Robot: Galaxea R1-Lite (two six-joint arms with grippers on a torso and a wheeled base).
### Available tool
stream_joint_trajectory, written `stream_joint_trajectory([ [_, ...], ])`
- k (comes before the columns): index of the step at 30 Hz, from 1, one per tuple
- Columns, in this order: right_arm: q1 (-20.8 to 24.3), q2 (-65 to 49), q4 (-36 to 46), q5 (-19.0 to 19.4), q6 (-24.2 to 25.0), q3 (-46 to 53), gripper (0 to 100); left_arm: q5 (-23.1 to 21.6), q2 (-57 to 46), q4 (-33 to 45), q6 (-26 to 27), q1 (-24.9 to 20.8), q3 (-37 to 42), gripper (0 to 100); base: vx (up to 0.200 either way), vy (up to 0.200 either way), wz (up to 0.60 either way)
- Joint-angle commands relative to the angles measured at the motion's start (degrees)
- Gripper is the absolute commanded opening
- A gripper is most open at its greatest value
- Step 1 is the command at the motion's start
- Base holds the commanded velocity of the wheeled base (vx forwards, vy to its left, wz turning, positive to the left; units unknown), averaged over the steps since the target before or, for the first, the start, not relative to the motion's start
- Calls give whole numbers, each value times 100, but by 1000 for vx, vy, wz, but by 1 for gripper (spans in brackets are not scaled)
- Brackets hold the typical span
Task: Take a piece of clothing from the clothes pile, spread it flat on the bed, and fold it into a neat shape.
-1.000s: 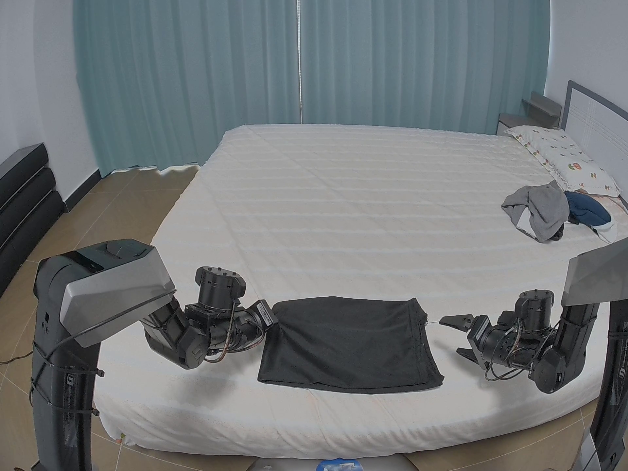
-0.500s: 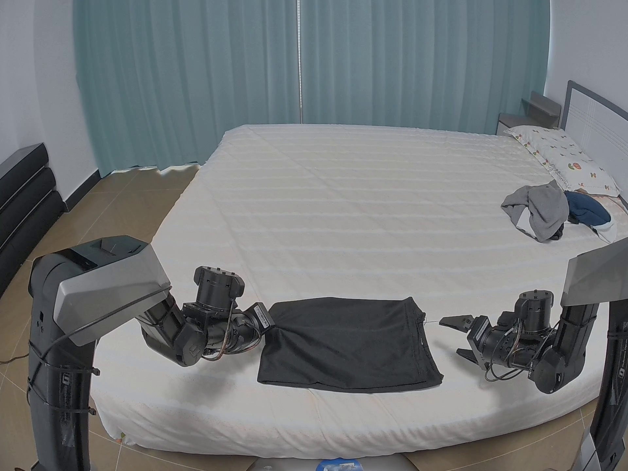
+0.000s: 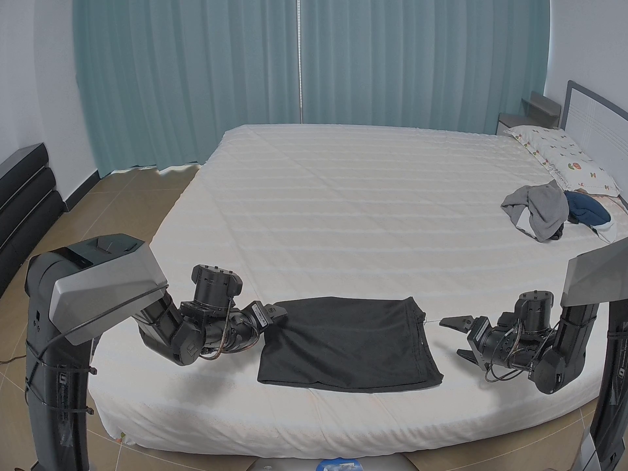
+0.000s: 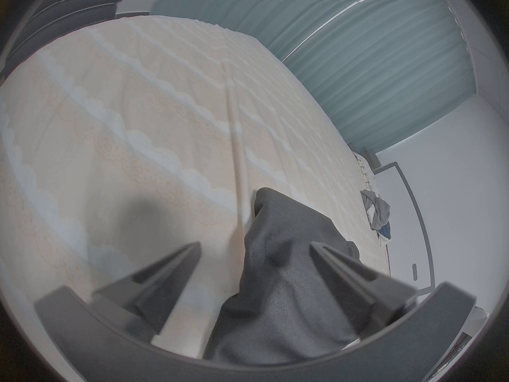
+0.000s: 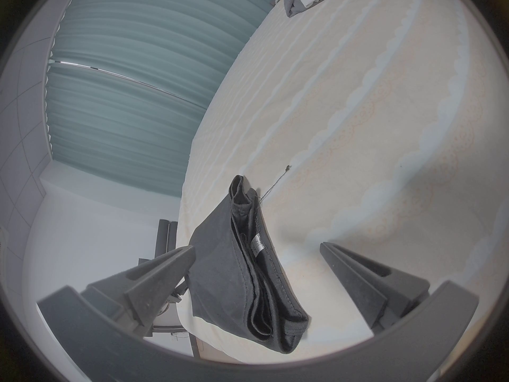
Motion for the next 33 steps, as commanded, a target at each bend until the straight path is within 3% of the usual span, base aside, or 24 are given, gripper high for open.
stream_joint_trajectory([
  [1, -32, -81, -2, 2, 9, 61, 100, 99, -387, -11, -44, 78, 326, 100, 0, 0, 0],
  [8, 117, -327, -415, -33, -43, 457, 100, 143, -1337, -81, -53, 359, 1328, 100, 0, 0, 0],
  [13, 284, -714, -380, -69, -70, 677, 100, 591, -2242, -231, 0, 482, 2048, 100, 0, 0, 0],
  [16, 293, -1294, -292, -86, -105, 923, 100, 1180, -3200, -310, 132, 561, 2602, 100, 0, 0, 0],
  [21, 240, -2146, -239, -95, -263, 1494, 100, 1338, -4413, -310, 475, 579, 3217, 100, 0, 0, 0],
  [24, 214, -2761, -230, -130, -588, 1890, 100, 1497, -5107, -275, 510, 570, 3393, 100, 0, 0, 0],
  [25, 196, -3254, -177, -323, -922, 2100, 100, 1655, -5573, -204, 527, 579, 3490, 100, 0, 0, 0],
  [27, 196, -3737, 218, -763, -1212, 2100, 100, 1848, -6012, -99, 712, 579, 3586, 100, 0, 0, 0],
  [28, 196, -3781, 253, -798, -1239, 2100, 100, 1866, -6048, -90, 729, 579, 3604, 100, 0, 0, 0],
  [29, 196, -4317, 728, -1220, -1625, 2083, 100, 2050, -6478, 33, 1028, 579, 3753, 100, 0, 0, 0],
  [33, 196, -5468, 1352, -1484, -2434, 2056, 100, 2279, -7366, 253, 1512, 579, 3920, 100, 0, 0, 0],
])
